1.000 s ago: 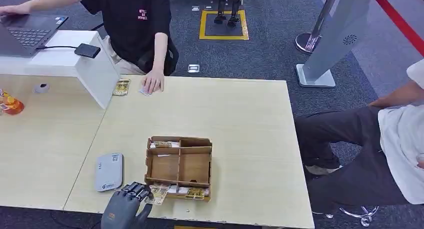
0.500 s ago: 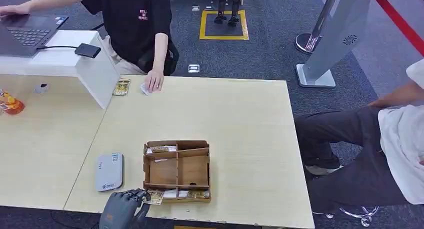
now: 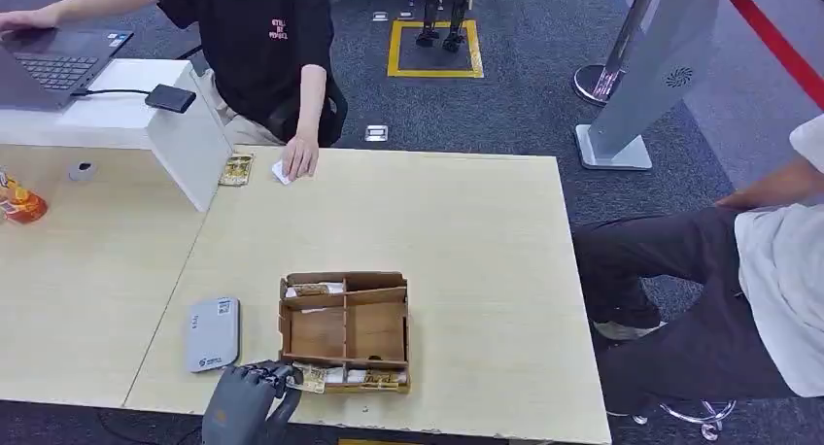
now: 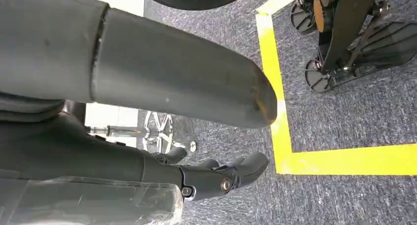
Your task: Pass the card to the sensor for recognition and then transmit it.
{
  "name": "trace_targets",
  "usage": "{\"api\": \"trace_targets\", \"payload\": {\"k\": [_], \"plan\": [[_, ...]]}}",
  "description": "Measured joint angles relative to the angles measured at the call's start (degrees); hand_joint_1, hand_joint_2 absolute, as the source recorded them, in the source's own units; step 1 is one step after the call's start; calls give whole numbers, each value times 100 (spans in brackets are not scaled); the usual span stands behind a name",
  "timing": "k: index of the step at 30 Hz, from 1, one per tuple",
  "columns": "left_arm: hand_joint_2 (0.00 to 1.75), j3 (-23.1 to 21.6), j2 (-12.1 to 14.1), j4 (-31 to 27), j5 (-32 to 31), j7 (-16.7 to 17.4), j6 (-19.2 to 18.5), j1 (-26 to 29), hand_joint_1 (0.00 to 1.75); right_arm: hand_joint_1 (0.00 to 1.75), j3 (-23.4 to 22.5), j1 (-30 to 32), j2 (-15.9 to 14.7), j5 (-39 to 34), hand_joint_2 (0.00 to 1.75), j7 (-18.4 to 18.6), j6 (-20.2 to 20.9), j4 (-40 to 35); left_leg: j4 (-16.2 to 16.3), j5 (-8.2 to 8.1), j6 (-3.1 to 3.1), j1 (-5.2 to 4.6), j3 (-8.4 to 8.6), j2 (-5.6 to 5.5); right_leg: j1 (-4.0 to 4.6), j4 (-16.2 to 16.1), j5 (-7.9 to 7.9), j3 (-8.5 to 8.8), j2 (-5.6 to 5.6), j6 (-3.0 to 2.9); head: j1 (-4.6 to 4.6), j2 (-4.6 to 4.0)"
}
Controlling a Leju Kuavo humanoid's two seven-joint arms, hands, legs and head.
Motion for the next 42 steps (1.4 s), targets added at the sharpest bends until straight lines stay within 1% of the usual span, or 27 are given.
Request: {"api": "trace_targets", "payload": {"k": [5,10,18,24,27,29,30,35,37,42], "plan": [[175,120,-179,-35,122,-356,-2,-94,175,0,0,0,-2,46,0,0,7,0,1,0,0,0,2,1,0,0,0,-1,1,0,0,0],[175,282,-382,-170,258,-572,-2,-434,175,0,0,-13,-2,98,0,2,17,0,1,2,-1,0,2,-2,0,0,2,3,-5,-1,2,0],[175,404,-601,-271,442,-653,-7,-1052,175,0,2,-17,-2,171,0,26,92,0,2,3,-1,0,3,-2,1,1,2,4,-5,-1,0,0],[175,411,-866,-260,708,-655,-35,-1591,175,0,35,-41,-13,275,0,57,171,0,5,3,-1,0,1,-3,0,0,3,2,-5,-1,0,0],[175,411,-1130,-148,859,-638,-125,-1990,175,0,81,-54,-50,343,0,59,251,0,8,5,2,-1,0,-4,0,0,5,3,-8,0,0,0],[175,411,-1373,15,929,-577,-203,-2303,175,0,109,-74,-76,380,0,37,317,-2,9,7,6,-1,-1,-6,-1,0,8,4,-10,2,0,0],[175,411,-1454,110,968,-537,-241,-2459,175,0,127,-80,-96,400,0,33,343,-2,10,7,6,-1,0,-6,-1,0,9,3,-9,2,0,0],[175,411,-2010,786,1184,-356,-404,-3281,175,0,192,-103,-177,516,0,24,459,-7,14,9,9,-2,-1,-7,-1,0,14,4,-9,7,2,0],[175,411,-2197,1051,1228,-336,-435,-3552,175,0,232,-121,-201,542,0,24,500,-7,15,10,10,-2,-1,-4,-1,0,15,4,-5,7,0,0],[175,411,-2535,1659,1279,-301,-426,-4079,175,0,306,-137,-236,614,0,24,536,-9,14,10,10,-1,-1,-5,-1,0,14,2,-5,7,0,0]]}}
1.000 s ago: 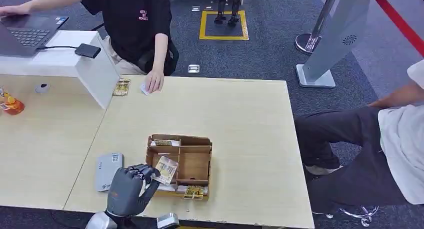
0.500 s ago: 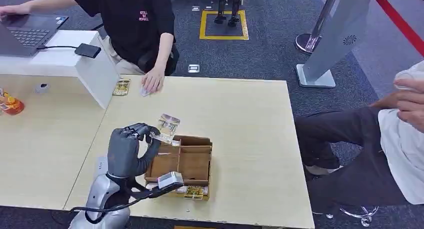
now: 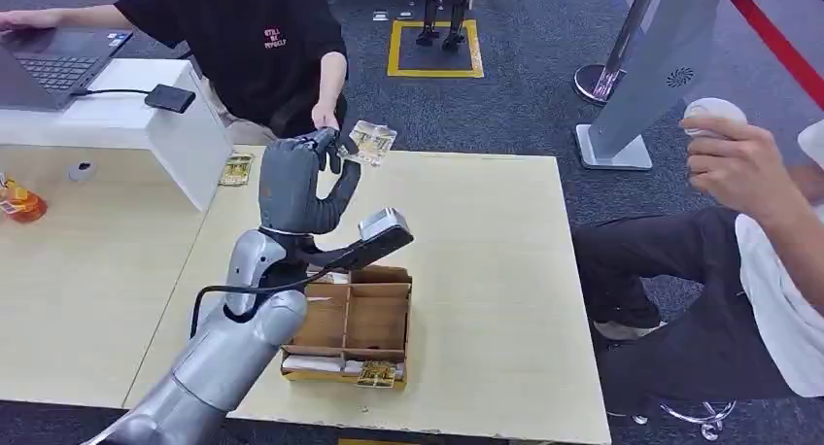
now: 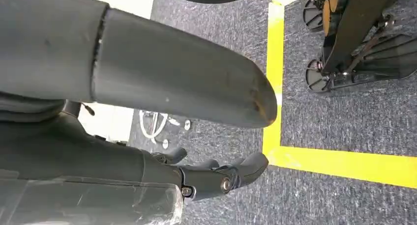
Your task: Pass the card to the sensor for recognition and then transmit it.
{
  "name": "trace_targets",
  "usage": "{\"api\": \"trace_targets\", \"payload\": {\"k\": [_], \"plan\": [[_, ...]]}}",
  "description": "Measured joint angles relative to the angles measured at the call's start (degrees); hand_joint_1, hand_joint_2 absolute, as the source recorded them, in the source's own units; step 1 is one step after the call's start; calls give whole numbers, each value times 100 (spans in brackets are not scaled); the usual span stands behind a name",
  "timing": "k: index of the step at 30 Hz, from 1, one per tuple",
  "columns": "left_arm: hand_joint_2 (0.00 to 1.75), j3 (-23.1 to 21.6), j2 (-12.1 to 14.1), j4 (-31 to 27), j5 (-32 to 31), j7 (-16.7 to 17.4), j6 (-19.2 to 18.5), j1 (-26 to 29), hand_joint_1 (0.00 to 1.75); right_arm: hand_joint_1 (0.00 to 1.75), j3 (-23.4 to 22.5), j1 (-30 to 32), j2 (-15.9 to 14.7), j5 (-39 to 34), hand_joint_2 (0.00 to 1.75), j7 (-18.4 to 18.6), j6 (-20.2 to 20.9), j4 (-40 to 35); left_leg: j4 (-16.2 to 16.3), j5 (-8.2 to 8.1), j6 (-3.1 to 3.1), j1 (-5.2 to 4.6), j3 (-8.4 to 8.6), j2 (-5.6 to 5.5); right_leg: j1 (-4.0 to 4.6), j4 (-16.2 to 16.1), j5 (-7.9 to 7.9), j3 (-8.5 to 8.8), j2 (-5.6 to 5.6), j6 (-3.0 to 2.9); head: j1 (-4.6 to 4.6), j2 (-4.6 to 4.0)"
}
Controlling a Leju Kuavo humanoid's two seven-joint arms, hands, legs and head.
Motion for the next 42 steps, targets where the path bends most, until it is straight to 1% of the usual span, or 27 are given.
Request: {"api": "trace_targets", "payload": {"k": [1,4,8,10,14,36,42], "plan": [[175,0,-83,138,-2,20,2,-102,175,0,13,-1,-4,20,0,0,13,0,0,0,0,0,0,0,0,0,0,0,0,0,0,0],[175,0,-203,466,35,104,-17,-343,175,0,54,-7,-15,76,0,0,46,0,0,0,0,0,-1,0,0,0,0,-1,-1,0,2,0],[175,20,-358,1137,116,157,4,-733,175,0,125,-12,-26,144,0,0,85,0,-1,0,0,0,-1,0,0,1,0,0,-1,0,0,0],[175,33,-398,1435,149,138,17,-863,175,0,153,-11,-26,177,0,0,90,0,-1,0,0,0,-1,1,0,1,0,1,0,0,0,0],[175,61,-411,1772,168,111,46,-962,175,0,210,-11,-26,225,0,0,89,0,-1,1,0,0,-1,1,0,1,0,1,0,0,2,0],[175,247,-116,1967,157,192,33,-862,175,0,413,-13,0,400,0,0,55,0,-2,1,0,0,-5,0,0,1,0,0,-1,0,0,0],[175,315,-76,2200,101,267,44,-862,175,0,435,-16,26,450,0,11,46,0,-2,1,0,0,-4,0,1,1,0,0,-1,0,0,0]]}}
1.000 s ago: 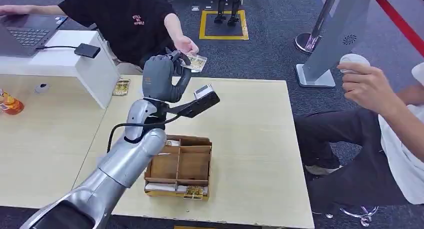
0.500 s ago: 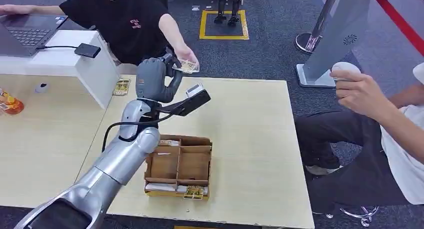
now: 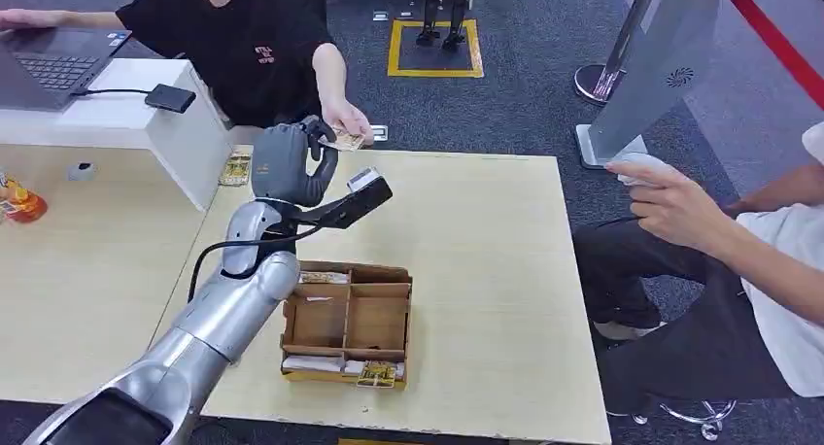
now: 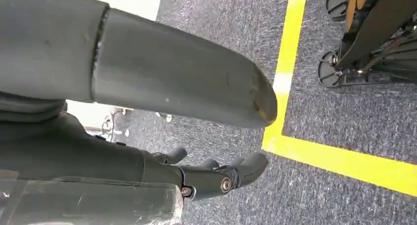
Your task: Pass the card to the sensor for recognition and then transmit it.
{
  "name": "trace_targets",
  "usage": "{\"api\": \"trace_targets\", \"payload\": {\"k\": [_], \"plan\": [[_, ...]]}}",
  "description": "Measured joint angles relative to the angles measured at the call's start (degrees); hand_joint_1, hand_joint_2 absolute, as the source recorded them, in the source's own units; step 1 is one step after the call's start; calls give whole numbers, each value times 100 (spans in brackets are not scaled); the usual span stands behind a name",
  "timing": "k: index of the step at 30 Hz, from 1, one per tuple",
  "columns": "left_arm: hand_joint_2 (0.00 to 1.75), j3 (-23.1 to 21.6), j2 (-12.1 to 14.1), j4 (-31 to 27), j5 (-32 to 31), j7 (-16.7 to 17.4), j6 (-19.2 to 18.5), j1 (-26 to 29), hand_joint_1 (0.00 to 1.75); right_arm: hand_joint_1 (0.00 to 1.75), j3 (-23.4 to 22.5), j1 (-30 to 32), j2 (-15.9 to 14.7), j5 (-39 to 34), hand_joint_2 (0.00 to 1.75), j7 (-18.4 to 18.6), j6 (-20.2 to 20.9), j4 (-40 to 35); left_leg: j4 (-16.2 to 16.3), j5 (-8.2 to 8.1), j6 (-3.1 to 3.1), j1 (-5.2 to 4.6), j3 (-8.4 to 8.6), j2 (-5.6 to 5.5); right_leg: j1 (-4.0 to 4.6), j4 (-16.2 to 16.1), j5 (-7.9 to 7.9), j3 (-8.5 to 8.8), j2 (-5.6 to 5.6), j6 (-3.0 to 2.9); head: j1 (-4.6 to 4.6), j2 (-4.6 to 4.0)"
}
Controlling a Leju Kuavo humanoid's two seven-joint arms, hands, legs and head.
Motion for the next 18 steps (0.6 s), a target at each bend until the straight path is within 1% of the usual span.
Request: {"api": "trace_targets", "payload": {"k": [1,2,3,7,12,13,16,18], "plan": [[175,15,2,68,-11,2,0,-4,161,0,0,0,7,0,0,0,0,0,0,0,0,0,0,0,0,0,0,0,0,0,0,0],[175,31,2,130,-11,9,-2,-3,21,0,2,-1,11,-2,0,0,2,0,0,0,0,0,0,0,0,0,0,0,0,0,0,0],[175,48,2,196,7,9,-7,-4,0,0,2,-2,13,-4,0,0,4,0,0,0,0,0,0,0,0,0,0,0,0,0,0,0],[175,140,-46,480,206,-149,72,22,0,0,0,-2,22,-39,0,18,7,0,0,0,0,0,0,0,0,0,0,0,0,0,0,0],[175,214,-103,598,317,-258,87,96,0,0,0,0,29,-70,0,33,2,0,0,0,0,0,-1,0,0,0,0,0,0,0,2,0],[0,232,-109,615,397,-306,87,113,0,0,0,-1,31,-74,0,33,0,0,0,0,0,0,0,0,0,0,0,0,0,0,0,0],[0,334,-155,559,866,-603,85,269,0,0,-7,3,42,-140,0,-6,-30,0,0,0,0,-1,0,0,-1,0,0,0,0,0,2,0],[0,391,-188,335,1253,-800,87,510,0,0,-24,7,61,-190,0,-35,-79,0,0,0,0,0,0,0,0,-1,0,-1,1,0,0,0]]}}
